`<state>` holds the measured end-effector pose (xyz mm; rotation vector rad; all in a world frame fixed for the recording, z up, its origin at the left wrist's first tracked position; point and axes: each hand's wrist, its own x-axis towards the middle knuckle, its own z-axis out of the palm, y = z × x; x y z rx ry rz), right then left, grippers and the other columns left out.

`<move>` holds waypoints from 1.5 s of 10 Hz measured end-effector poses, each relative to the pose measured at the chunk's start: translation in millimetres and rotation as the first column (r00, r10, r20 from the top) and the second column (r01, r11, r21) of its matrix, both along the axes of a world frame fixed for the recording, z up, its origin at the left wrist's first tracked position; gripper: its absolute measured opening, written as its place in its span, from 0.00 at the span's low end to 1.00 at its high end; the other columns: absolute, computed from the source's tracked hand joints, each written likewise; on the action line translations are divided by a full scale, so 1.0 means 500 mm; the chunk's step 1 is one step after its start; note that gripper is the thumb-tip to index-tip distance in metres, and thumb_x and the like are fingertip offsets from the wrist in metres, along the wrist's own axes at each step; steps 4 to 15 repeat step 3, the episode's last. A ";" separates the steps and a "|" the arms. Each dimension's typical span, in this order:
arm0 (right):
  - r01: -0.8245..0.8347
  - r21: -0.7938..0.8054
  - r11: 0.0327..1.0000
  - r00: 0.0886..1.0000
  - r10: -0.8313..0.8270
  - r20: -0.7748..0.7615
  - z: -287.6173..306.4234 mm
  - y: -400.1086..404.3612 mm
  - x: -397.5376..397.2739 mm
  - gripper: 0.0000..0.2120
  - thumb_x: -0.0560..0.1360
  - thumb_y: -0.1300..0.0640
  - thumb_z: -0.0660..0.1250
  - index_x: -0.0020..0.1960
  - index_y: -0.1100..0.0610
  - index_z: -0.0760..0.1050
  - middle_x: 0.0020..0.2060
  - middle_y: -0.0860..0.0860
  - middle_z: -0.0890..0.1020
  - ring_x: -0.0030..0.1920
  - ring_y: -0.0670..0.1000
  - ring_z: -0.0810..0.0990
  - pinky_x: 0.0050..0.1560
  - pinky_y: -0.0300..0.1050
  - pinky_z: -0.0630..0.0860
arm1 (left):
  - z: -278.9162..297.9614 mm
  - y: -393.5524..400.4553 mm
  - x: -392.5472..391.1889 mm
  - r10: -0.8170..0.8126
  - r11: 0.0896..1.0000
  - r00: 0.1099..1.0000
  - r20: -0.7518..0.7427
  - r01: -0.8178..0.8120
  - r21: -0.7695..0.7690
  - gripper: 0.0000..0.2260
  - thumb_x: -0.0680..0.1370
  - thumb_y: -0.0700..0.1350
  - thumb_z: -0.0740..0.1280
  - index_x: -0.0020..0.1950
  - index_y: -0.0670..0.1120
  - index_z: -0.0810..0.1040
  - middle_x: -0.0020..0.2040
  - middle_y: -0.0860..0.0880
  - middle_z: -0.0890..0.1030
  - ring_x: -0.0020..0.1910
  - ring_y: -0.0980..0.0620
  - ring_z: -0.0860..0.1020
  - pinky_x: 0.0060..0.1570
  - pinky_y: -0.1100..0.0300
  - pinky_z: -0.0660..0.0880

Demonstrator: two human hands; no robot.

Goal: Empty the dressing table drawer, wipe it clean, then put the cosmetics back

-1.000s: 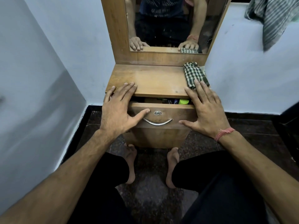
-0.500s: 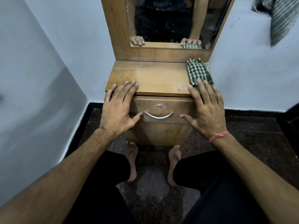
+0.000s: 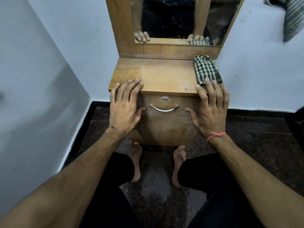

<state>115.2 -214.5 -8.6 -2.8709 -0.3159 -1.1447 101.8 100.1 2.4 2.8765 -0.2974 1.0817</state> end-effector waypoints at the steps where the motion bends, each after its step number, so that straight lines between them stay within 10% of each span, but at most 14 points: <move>1: 0.012 0.026 1.000 1.000 -0.012 -0.020 -0.013 0.008 0.002 0.42 0.76 0.42 0.76 0.82 0.56 0.63 0.83 0.60 0.63 0.84 0.65 0.59 0.84 0.67 0.49 | -0.009 -0.004 0.003 -0.005 0.999 1.000 -0.015 0.005 -0.033 0.46 0.69 0.51 0.85 0.83 0.45 0.69 0.83 0.46 0.72 0.84 0.43 0.67 0.87 0.41 0.56; 15: 0.006 -0.006 1.000 0.990 -0.007 -0.143 0.053 0.023 -0.040 0.43 0.71 0.48 0.78 0.80 0.54 0.64 0.84 0.58 0.60 0.84 0.63 0.57 0.84 0.66 0.52 | 0.064 -0.037 -0.028 0.070 0.998 0.986 -0.152 -0.070 0.004 0.44 0.64 0.54 0.87 0.75 0.49 0.71 0.76 0.46 0.73 0.75 0.43 0.70 0.77 0.42 0.64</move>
